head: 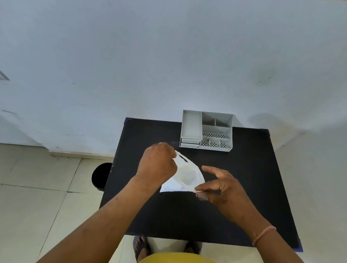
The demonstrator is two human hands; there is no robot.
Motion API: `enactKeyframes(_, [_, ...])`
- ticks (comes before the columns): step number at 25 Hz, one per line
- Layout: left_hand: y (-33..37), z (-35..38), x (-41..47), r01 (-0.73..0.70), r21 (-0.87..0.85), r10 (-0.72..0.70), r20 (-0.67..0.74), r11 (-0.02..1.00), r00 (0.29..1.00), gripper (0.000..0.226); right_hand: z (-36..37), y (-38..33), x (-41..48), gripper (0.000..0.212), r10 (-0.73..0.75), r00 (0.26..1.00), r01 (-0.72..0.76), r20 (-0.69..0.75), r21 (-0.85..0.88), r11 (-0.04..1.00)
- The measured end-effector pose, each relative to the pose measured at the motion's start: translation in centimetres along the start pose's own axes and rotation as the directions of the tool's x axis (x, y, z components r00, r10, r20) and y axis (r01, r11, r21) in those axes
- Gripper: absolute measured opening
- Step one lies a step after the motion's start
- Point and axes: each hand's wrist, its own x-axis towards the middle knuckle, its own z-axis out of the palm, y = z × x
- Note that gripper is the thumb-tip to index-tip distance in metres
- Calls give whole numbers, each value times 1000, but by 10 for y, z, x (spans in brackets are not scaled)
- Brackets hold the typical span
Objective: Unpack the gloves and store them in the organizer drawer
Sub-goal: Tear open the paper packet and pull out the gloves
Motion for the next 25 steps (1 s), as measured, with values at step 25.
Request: enactKeyframes(25, [19, 0, -15, -400, 8, 363, 406, 916, 839, 77, 34, -50, 64, 43, 62, 854, 362, 516, -676, 641])
